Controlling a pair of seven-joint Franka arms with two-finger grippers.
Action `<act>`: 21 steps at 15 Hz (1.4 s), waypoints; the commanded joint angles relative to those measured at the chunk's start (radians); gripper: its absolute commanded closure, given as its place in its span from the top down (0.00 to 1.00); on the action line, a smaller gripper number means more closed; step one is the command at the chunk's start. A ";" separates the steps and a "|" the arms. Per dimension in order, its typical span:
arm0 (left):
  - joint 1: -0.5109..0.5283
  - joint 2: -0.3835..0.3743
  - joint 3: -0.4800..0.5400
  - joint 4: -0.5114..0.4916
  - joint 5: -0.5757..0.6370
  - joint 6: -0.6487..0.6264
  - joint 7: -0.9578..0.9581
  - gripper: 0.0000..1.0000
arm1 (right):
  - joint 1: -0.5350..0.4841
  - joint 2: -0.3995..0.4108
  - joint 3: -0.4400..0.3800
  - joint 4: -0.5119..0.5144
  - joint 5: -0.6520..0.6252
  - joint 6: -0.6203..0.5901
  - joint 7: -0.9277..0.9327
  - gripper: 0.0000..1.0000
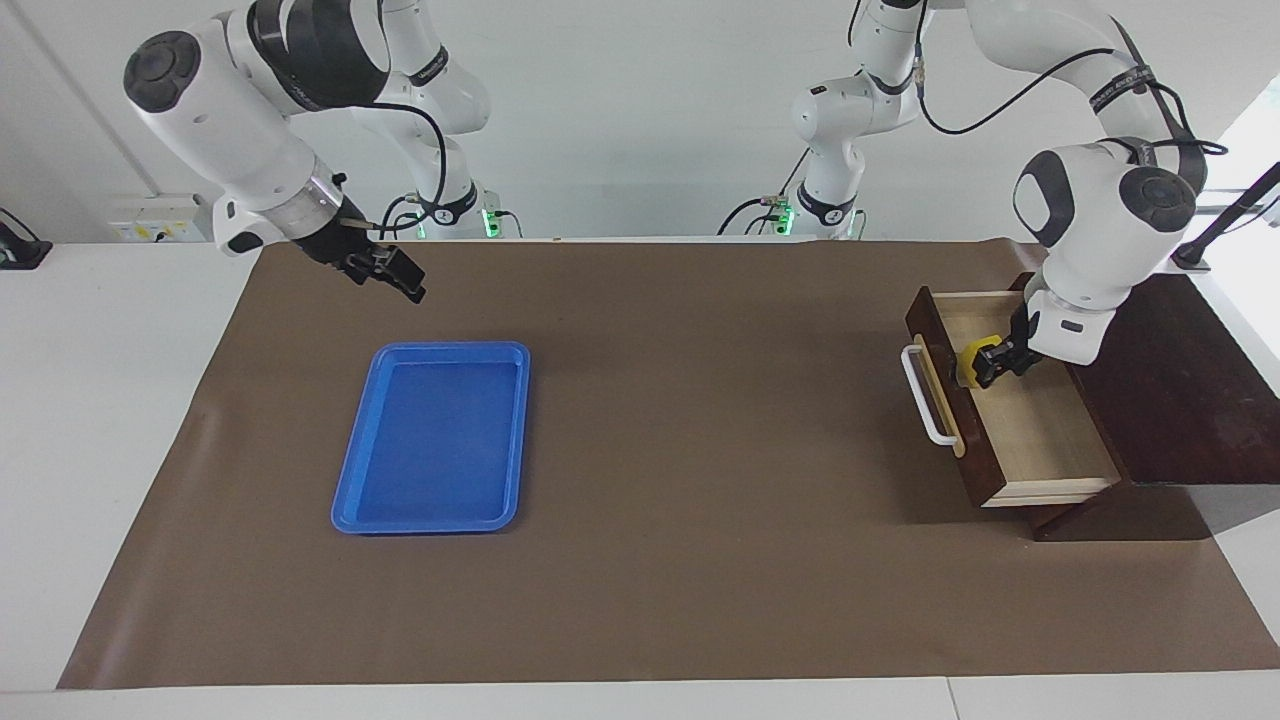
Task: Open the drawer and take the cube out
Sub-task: 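Lift the cube out with the left gripper while the right gripper approaches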
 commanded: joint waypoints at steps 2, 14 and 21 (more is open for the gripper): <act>-0.108 0.092 0.004 0.271 -0.013 -0.237 -0.309 0.00 | 0.097 -0.017 0.001 -0.114 0.089 0.146 0.243 1.00; -0.458 -0.001 -0.002 0.160 -0.137 -0.104 -1.744 0.00 | 0.262 0.056 0.001 -0.317 0.414 0.519 0.575 1.00; -0.625 -0.109 -0.002 -0.176 -0.136 0.186 -2.009 0.00 | 0.310 0.063 0.001 -0.366 0.516 0.602 0.636 1.00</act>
